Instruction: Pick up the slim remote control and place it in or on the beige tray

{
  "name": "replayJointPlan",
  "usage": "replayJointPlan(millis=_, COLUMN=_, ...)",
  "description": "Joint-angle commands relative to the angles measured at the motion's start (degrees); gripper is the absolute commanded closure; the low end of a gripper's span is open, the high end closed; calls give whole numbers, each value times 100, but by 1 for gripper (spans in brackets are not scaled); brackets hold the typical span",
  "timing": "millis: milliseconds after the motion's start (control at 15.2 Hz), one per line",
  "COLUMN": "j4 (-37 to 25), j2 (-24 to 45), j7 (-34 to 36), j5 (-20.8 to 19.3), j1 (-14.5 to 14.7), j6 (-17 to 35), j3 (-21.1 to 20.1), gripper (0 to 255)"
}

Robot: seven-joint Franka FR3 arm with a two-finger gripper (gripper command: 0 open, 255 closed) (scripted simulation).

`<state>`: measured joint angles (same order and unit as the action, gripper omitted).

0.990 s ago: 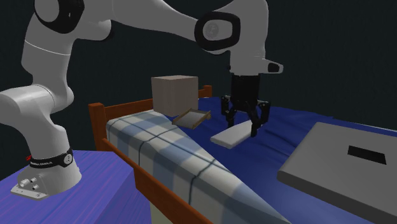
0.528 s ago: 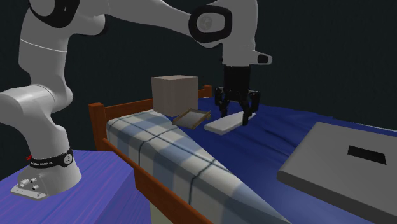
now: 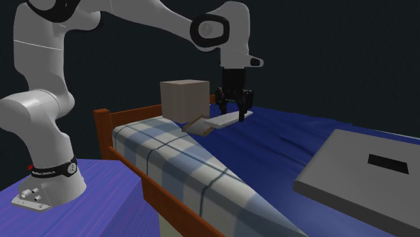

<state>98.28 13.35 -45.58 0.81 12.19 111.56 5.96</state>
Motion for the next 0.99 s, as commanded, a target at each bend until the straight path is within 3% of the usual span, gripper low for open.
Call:
replayJointPlan(millis=0, j4=300, j2=-214, j7=293, j5=-45, j1=178, j6=88, j3=-97, gripper=255)
replayJointPlan(millis=924, j4=934, j2=-707, j7=2128, j5=-177, j1=1213, j6=212, j3=-855, gripper=255)
